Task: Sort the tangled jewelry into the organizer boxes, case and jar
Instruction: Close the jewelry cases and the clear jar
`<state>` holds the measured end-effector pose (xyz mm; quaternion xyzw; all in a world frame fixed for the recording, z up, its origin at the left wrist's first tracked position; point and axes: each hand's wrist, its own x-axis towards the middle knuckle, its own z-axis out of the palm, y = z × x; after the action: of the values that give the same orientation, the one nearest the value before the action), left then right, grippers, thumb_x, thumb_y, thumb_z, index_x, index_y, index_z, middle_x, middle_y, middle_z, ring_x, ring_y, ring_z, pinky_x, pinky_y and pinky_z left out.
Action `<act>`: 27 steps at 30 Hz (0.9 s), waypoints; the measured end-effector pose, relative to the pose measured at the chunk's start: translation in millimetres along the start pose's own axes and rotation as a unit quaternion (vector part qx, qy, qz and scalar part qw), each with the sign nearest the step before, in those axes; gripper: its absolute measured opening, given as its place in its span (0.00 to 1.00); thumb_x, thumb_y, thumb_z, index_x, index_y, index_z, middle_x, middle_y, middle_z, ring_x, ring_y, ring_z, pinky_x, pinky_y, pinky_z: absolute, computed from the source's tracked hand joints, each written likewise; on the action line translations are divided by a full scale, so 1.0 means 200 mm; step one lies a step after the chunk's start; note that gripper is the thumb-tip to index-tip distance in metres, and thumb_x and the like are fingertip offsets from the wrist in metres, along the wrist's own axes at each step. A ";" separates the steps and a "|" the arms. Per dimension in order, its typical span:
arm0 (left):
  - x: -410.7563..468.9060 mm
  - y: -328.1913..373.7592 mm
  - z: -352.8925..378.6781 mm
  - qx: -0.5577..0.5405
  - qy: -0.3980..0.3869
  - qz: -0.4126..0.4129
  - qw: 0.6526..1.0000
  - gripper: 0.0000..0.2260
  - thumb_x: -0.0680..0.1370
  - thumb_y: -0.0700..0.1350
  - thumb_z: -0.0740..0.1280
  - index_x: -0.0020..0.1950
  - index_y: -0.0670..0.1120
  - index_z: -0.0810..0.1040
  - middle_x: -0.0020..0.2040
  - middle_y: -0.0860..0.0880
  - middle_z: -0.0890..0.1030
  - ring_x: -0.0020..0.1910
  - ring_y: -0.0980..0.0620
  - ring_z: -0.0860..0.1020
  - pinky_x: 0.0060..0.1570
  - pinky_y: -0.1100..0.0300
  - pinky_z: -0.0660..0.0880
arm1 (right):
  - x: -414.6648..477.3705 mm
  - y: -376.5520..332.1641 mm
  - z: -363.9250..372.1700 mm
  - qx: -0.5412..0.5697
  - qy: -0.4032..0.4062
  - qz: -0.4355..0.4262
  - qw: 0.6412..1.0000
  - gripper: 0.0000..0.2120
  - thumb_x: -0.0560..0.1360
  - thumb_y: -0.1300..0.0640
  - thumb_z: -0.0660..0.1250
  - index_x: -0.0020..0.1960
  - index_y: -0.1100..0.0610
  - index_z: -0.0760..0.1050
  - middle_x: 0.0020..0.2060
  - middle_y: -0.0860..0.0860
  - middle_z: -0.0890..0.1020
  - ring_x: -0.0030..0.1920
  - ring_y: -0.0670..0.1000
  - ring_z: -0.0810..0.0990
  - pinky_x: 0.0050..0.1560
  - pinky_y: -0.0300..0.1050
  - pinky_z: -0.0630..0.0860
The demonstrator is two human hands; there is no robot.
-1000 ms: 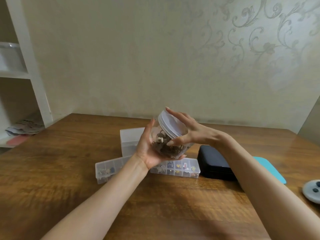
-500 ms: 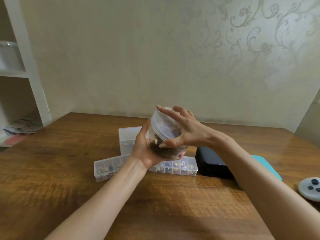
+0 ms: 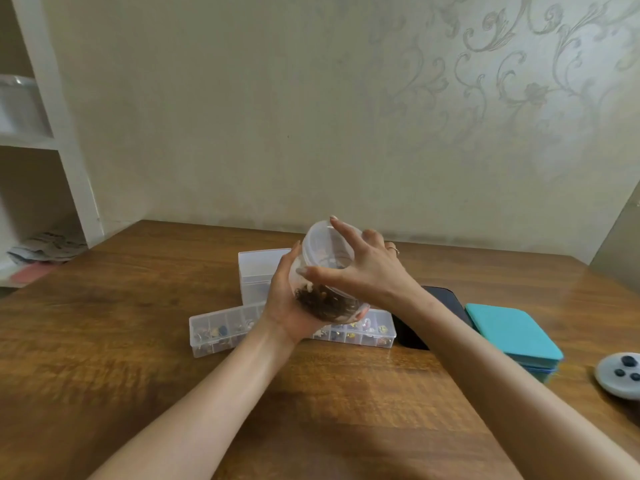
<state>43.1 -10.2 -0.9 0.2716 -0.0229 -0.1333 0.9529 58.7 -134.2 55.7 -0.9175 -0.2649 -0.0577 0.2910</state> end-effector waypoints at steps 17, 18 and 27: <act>-0.01 0.10 -0.02 0.485 0.297 0.237 0.788 0.14 0.80 0.52 0.61 0.62 0.47 0.72 0.58 0.45 0.79 0.54 0.49 0.79 0.56 0.50 0.77 | 0.27 0.19 0.00 -0.037 0.032 0.079 0.996 0.44 0.65 0.30 0.68 0.75 0.40 0.53 0.72 0.57 0.59 0.70 0.65 0.59 0.67 0.64 0.63; -0.01 0.12 -0.04 0.559 0.311 0.281 0.716 0.11 0.79 0.49 0.63 0.60 0.47 0.73 0.58 0.47 0.79 0.55 0.50 0.78 0.56 0.51 0.77 | 0.30 0.23 0.03 -0.055 0.028 0.088 0.994 0.45 0.65 0.29 0.68 0.75 0.40 0.53 0.72 0.57 0.59 0.70 0.65 0.58 0.67 0.64 0.63; -0.24 0.22 -0.16 0.866 0.348 -0.084 0.350 0.49 0.69 0.71 0.63 0.76 0.47 0.41 0.76 0.40 0.43 0.75 0.37 0.46 0.67 0.32 0.53 | 0.41 0.38 0.22 -0.157 -0.039 0.089 0.983 0.43 0.65 0.23 0.59 0.74 0.42 0.59 0.74 0.57 0.61 0.72 0.66 0.56 0.68 0.64 0.60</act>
<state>12.1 55.2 -4.2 0.9683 0.2309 -0.0123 0.0949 165.5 -124.7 3.6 -0.9733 -0.1811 -0.0364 0.1366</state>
